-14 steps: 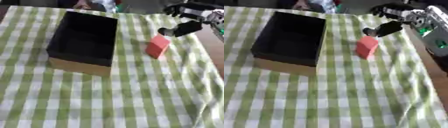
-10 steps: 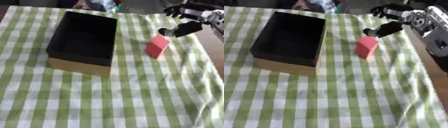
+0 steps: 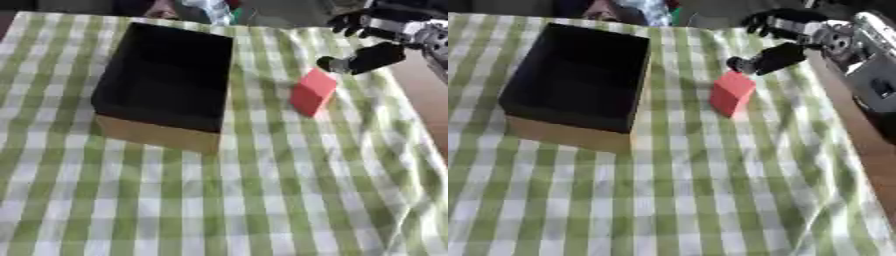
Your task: Pick up objects on the table and place them in the box.
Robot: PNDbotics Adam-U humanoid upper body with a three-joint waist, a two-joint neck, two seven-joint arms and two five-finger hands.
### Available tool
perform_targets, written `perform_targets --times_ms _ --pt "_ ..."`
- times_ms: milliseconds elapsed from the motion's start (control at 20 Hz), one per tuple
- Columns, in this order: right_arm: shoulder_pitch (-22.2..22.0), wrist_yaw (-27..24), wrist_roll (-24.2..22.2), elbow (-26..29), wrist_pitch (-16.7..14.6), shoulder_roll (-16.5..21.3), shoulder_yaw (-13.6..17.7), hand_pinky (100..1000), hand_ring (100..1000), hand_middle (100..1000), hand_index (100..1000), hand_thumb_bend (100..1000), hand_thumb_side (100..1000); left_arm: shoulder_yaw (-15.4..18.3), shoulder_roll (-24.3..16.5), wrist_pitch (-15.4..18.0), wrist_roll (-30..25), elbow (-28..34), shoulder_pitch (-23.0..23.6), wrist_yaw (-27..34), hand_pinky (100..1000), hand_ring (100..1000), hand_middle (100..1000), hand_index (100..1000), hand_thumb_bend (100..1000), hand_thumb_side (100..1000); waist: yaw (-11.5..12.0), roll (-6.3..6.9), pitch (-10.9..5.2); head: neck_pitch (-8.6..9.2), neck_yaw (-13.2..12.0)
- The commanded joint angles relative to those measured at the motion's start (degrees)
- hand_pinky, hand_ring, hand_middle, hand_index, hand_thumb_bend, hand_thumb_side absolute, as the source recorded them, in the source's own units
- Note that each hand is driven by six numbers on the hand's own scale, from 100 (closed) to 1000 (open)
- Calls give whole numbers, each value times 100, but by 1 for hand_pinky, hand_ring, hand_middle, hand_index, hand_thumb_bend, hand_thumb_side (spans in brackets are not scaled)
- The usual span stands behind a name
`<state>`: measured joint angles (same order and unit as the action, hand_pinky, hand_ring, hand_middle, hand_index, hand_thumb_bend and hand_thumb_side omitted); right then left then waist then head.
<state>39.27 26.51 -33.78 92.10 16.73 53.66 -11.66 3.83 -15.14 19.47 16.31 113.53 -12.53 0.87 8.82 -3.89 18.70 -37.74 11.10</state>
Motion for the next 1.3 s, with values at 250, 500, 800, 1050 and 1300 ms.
perform_targets --times_ms 250,500,800,1050,1300 --pt "84 -57 -52 109 41 194 45 899 915 902 1000 340 607 24 -59 23 1 106 -2 1 821 528 616 779 195 778 -7 153 -114 -113 21" --pt "126 -48 -87 82 43 163 7 900 915 902 1000 340 606 16 -40 31 -10 106 2 0 821 528 617 780 193 778 -16 195 -98 -80 138" --pt "133 -8 -90 59 48 152 -4 901 917 904 1000 345 606 8 -39 29 -23 106 -1 3 822 529 618 780 192 779 -19 192 -97 -32 205" --pt "148 146 -163 -44 96 51 -114 899 922 916 1000 392 621 4 -34 22 -30 106 -5 9 822 529 618 780 192 779 -5 181 -98 5 240" --pt "208 319 -270 -268 140 -111 -234 896 926 924 1000 428 640 1 -30 17 -35 106 -1 16 823 529 618 780 192 779 4 175 -105 13 278"
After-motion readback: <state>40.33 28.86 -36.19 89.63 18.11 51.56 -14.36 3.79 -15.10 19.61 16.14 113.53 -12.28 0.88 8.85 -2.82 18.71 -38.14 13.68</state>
